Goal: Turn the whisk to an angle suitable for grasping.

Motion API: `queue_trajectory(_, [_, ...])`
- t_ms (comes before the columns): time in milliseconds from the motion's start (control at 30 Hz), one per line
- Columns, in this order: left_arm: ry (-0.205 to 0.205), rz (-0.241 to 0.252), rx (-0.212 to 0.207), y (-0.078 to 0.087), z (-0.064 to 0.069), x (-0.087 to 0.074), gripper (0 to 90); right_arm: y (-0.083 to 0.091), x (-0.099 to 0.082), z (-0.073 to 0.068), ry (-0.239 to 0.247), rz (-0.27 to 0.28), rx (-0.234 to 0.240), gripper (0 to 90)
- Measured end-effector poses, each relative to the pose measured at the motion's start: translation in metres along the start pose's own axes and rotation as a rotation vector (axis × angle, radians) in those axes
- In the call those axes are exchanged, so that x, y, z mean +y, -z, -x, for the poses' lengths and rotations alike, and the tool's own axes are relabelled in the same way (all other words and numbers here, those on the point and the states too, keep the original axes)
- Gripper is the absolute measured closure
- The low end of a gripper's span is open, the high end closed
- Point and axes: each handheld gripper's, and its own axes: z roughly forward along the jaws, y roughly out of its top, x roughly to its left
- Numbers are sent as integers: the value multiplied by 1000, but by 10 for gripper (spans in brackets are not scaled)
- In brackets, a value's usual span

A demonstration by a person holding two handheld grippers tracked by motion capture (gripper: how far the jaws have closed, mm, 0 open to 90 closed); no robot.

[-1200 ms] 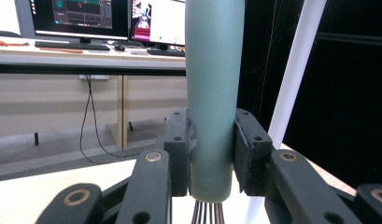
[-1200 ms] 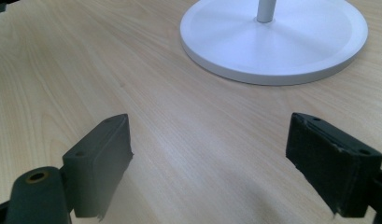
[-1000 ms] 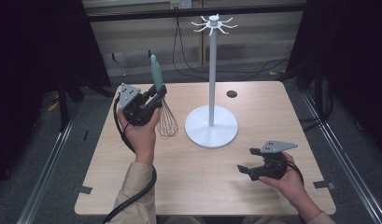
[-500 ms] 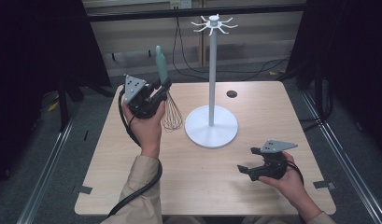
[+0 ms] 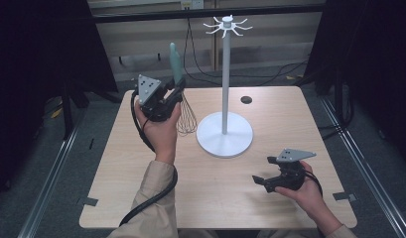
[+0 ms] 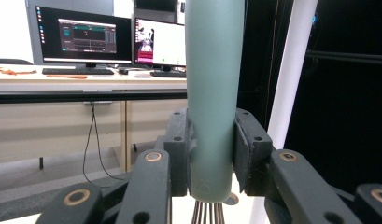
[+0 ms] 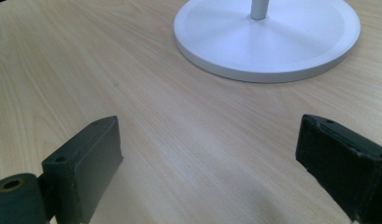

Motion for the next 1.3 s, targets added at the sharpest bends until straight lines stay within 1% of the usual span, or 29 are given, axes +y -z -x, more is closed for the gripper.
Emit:
queue_trajectory(167, [17,15,7,-3,4,3,701,0,0,1,1,2,-2,57])
queue_trajectory(267, [9,14,10,-4,6,5,701,0,0,0,-2,-1,-4,49])
queue_trajectory(367, [3,25,6,-6,9,8,701,0,0,0,-6,-6,-7,38])
queue_trajectory(400, [-7,21,8,-6,10,9,701,0,0,0,-7,-6,-9,37])
queue_trajectory(433, [-8,24,9,-6,10,9,701,0,0,0,-6,-6,-4,37])
queue_trajectory(500, [2,34,9,-7,12,11,701,1,1,0,-7,-4,-7,36])
queue_trajectory(567, [-5,33,8,-8,14,13,701,1,1,0,-7,-3,-5,35])
queue_trajectory(600, [1,40,8,-9,15,13,701,1,1,0,-6,-2,-7,35])
queue_trajectory(633, [-6,39,4,-10,16,14,701,1,1,1,-6,-3,-7,34])
queue_trajectory(667, [-2,43,8,-11,17,14,701,1,2,1,-4,-2,-6,32])
queue_trajectory(800, [-13,40,14,-14,21,14,701,1,2,1,-4,1,-5,29])
queue_trajectory(833, [-23,32,14,-14,21,14,701,0,3,0,-9,0,-3,29])
queue_trajectory(867, [-16,37,19,-15,23,14,701,0,3,0,-7,3,5,29])
queue_trajectory(933, [-16,36,23,-17,24,14,701,-1,3,0,-10,2,8,28])
queue_trajectory(967, [-26,32,28,-17,24,14,701,-1,3,1,-10,1,10,28])
queue_trajectory(1100, [-28,30,38,-19,26,14,701,-1,3,1,-20,1,12,29])
queue_trajectory(1167, [-18,34,40,-21,28,13,701,-1,2,2,-18,0,13,29])
queue_trajectory(1200, [-27,26,39,-21,28,13,701,-1,2,2,-20,-2,13,30])
queue_trajectory(1233, [-13,32,39,-23,30,13,701,-1,3,2,-21,-2,12,30])
queue_trajectory(1300, [-21,24,43,-24,31,13,701,-1,3,2,-20,0,12,30])
